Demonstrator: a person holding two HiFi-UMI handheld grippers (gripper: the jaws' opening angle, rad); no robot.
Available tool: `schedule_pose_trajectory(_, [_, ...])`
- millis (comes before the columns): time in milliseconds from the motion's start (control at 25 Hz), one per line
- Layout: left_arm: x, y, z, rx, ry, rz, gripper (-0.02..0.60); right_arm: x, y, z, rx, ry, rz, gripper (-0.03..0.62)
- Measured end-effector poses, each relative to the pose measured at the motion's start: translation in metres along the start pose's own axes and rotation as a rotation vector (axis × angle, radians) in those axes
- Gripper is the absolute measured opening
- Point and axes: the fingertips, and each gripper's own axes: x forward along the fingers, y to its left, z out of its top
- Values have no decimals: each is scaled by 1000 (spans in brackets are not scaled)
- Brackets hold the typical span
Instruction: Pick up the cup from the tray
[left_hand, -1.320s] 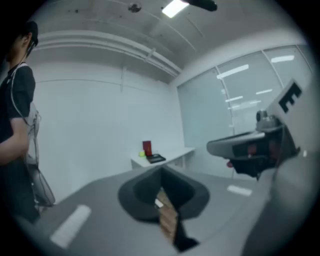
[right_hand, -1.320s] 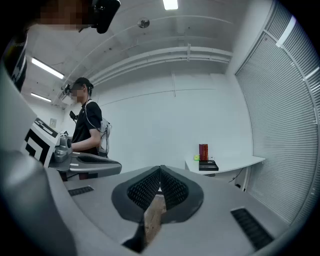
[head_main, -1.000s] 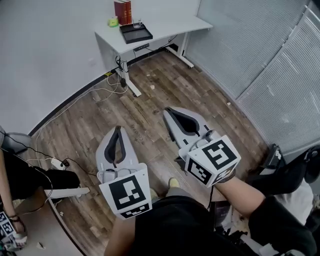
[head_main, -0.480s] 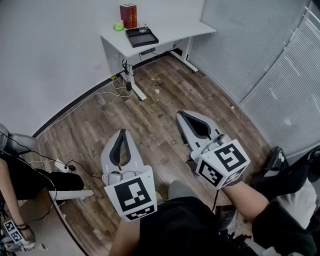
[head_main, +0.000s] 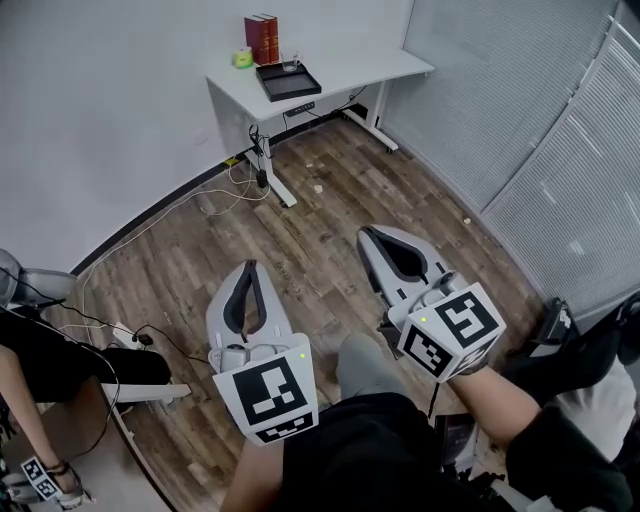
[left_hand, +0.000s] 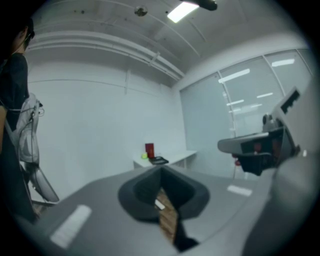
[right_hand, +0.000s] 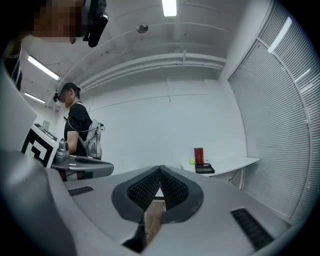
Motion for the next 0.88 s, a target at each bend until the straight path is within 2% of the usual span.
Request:
schedule_pose_trajectory(520, [16, -6, 2, 5, -7, -33, 2, 1, -13, -3, -2, -1, -23, 14])
schedule_pose_trajectory(880, [51, -2, 9, 34, -24, -5, 2, 34, -39, -5, 14, -17, 5, 14])
